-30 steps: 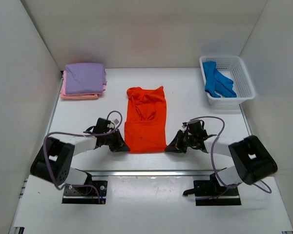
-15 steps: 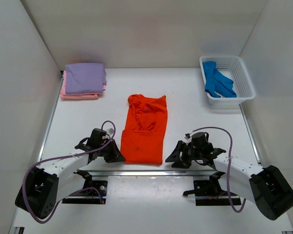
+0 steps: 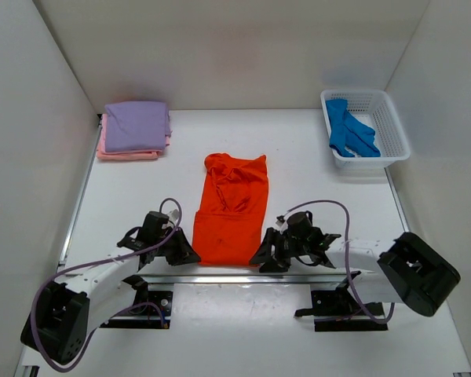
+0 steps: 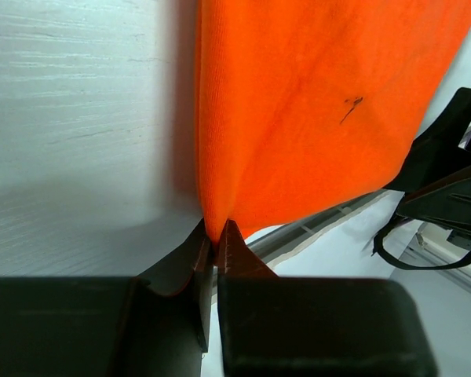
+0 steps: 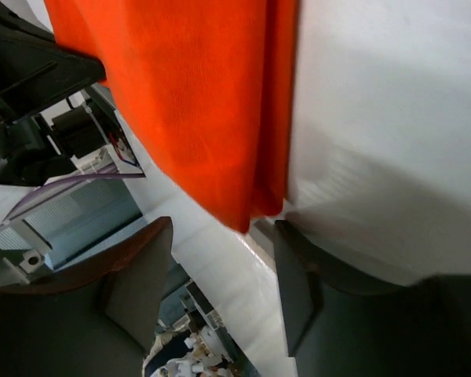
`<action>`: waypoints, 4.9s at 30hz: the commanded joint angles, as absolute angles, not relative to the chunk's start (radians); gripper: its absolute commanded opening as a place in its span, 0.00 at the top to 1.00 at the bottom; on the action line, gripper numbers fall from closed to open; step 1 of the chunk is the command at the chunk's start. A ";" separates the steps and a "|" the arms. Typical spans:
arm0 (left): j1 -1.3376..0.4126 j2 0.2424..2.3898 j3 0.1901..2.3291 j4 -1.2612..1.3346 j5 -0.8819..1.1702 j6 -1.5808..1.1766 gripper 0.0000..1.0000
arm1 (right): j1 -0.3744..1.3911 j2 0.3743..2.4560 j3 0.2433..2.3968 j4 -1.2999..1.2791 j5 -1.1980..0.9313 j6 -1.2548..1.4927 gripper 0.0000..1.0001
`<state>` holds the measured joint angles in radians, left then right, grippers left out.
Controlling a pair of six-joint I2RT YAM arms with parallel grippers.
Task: Fold and stack the t-shirts
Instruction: Grab one side of the 2/3 rectangular tshirt with both arms, then fold the long partially folded tshirt into a neat square, then put the neatly folded tshirt into the corner of the board with the left arm
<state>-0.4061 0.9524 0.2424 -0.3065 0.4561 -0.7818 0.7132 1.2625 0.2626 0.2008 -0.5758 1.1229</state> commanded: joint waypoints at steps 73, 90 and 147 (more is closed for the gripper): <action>-0.300 2.084 1.595 -0.618 0.128 -0.321 0.01 | 0.218 1.761 1.209 -0.235 -0.632 0.537 0.47; -0.351 2.247 1.709 -0.836 -0.005 -0.235 0.78 | 0.149 1.598 1.117 -0.134 -0.735 0.603 0.50; 0.236 2.345 2.517 -0.701 0.179 -0.130 0.97 | 0.322 1.608 0.982 -0.113 -0.744 0.680 0.54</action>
<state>0.2134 2.3791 2.4569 -0.7769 0.1406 -0.1116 0.3031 1.5936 0.9684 -0.1413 -0.7319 0.6735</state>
